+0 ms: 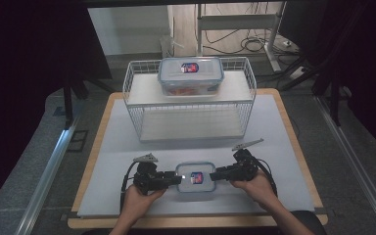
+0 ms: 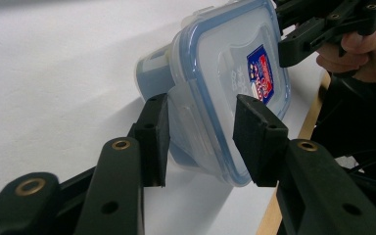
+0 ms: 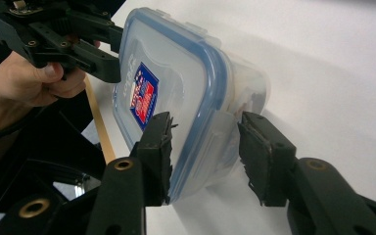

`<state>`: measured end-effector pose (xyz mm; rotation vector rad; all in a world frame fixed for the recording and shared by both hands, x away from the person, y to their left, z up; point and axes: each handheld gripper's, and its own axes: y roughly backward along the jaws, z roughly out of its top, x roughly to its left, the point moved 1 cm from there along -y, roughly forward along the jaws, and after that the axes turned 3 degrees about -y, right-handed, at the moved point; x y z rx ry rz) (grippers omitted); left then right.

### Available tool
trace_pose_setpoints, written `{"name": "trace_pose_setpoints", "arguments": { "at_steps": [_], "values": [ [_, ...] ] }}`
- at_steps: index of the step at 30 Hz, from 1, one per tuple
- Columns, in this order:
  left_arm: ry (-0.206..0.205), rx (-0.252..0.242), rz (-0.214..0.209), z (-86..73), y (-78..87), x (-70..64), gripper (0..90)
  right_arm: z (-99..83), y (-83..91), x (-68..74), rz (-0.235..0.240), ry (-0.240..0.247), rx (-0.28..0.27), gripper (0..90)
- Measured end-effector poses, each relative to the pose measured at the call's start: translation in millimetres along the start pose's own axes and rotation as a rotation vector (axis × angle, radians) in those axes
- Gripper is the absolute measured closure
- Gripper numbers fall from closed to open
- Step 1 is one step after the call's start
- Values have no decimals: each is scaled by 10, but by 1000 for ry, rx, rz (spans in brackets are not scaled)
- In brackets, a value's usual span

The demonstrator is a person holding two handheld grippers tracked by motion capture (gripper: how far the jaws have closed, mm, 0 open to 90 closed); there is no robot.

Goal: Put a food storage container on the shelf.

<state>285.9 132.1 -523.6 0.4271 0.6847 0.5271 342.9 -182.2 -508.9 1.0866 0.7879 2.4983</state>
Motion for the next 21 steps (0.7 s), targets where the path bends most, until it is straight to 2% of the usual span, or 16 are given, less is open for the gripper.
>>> {"name": "trace_pose_setpoints", "arguments": {
  "at_steps": [2,5,7,11,13,15,16,18,21],
  "values": [
    [18,-6,-16,-5,-8,15,580,-2,63,9,-15,5,-50,662],
    [40,-11,-10,1,-24,14,575,-12,68,-18,9,-31,-56,660],
    [43,-8,-15,6,-25,20,574,-14,52,-43,27,-52,-41,640],
    [58,-11,-23,7,-31,39,576,-37,27,-58,34,-58,-33,600],
    [61,-9,-30,7,-31,47,577,-50,9,-67,39,-55,-25,562],
    [70,-1,-36,-1,-26,57,584,-74,-35,-83,54,-74,-7,510],
    [73,4,-32,-12,-22,63,599,-86,-44,-90,53,-81,-8,508],
    [94,0,-56,-37,-16,82,618,-93,-33,-99,53,-98,-11,529],
    [93,2,-53,-28,-25,79,617,-92,-26,-102,56,-112,-12,538]
  ]
}}
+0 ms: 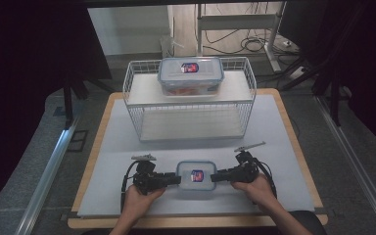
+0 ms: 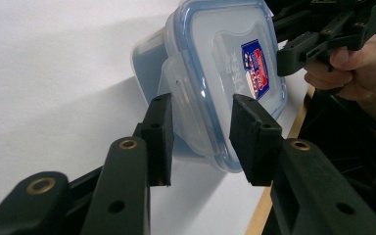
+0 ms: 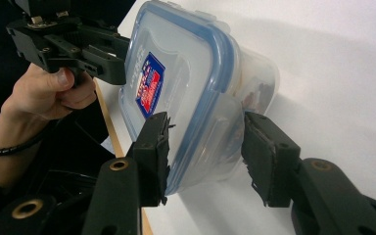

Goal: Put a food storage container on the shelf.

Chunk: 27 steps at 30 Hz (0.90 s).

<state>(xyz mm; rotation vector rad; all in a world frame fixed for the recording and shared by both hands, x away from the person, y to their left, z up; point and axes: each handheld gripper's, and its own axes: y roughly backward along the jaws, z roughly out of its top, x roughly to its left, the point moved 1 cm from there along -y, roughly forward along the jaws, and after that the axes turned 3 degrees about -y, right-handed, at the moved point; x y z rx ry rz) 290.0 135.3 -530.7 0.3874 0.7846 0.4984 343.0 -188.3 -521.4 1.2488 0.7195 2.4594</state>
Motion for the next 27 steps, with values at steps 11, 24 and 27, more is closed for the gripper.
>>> {"name": "trace_pose_setpoints", "arguments": {
  "at_steps": [11,24,27],
  "values": [
    [0,-10,-34,44,-41,74,557,4,-2,-8,5,-14,-5,540],
    [43,-5,-60,46,-38,115,561,18,-8,4,0,-6,-8,538],
    [44,-20,-57,49,-10,104,593,13,1,16,0,-11,-14,554]
  ]
}}
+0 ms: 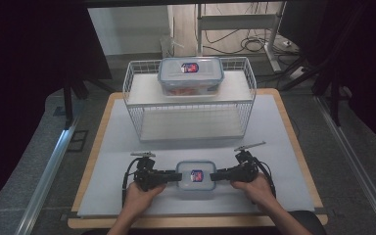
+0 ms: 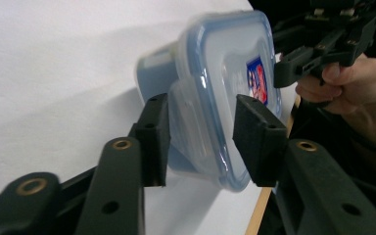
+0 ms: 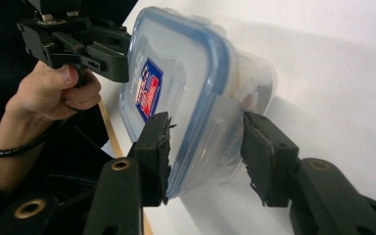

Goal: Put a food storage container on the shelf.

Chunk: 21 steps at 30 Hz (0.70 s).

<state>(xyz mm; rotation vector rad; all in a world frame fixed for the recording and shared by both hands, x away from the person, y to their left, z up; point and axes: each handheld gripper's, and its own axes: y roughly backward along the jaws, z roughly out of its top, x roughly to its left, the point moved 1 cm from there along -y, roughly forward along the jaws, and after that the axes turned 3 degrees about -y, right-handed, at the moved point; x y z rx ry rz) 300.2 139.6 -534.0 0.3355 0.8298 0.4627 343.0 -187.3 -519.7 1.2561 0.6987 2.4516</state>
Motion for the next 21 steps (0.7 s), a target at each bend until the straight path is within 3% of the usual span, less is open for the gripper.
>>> {"name": "trace_pose_setpoints", "arguments": {
  "at_steps": [15,21],
  "values": [
    [9,-40,35,8,36,-58,638,7,29,55,4,5,-52,589],
    [-2,-49,58,38,45,-68,658,34,61,109,-10,34,-74,599]
  ]
}}
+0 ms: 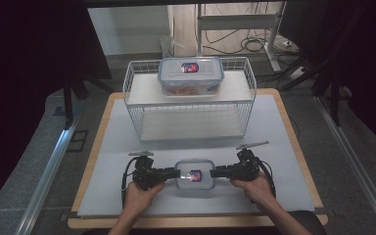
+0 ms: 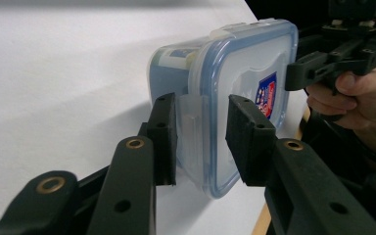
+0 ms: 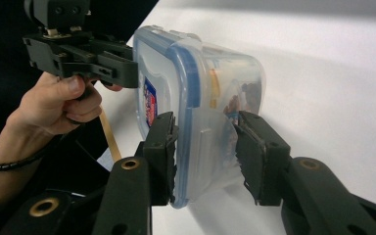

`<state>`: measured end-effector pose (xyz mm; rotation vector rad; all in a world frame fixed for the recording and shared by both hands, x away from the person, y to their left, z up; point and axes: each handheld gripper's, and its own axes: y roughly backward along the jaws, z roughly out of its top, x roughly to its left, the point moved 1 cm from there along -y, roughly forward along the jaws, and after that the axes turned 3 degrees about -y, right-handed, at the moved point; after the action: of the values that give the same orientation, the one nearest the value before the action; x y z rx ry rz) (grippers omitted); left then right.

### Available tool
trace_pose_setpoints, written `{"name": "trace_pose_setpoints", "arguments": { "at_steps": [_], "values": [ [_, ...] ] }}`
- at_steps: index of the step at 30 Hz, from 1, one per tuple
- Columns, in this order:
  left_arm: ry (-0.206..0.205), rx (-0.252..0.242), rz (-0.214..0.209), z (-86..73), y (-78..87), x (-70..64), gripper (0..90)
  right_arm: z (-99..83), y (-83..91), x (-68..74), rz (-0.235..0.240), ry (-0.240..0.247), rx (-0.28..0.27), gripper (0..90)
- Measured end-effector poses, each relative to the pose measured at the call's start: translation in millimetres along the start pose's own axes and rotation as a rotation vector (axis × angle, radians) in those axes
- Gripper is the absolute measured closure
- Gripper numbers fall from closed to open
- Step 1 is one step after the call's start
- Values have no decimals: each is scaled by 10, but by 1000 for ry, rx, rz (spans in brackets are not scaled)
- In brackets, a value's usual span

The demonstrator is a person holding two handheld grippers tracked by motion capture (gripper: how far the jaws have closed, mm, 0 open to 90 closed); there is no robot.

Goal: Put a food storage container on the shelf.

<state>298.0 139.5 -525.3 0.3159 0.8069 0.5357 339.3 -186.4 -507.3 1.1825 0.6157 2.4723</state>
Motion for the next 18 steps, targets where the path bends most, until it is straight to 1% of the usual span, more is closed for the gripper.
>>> {"name": "trace_pose_setpoints", "arguments": {
  "at_steps": [1,6,8,14,16,18],
  "values": [
    [4,-2,2,5,-4,-2,659,5,3,3,-1,5,-5,599],
    [-5,-6,7,30,-2,-5,660,19,11,-2,-3,6,-9,600],
    [-5,-16,8,40,4,-17,660,28,16,3,-3,9,-14,600],
    [-17,-33,12,70,51,-60,660,52,33,19,15,9,-29,599],
    [-25,-18,21,71,51,-67,660,59,36,21,18,9,-27,598],
    [-23,3,32,58,19,-51,657,58,23,13,10,11,-18,598]
  ]
}}
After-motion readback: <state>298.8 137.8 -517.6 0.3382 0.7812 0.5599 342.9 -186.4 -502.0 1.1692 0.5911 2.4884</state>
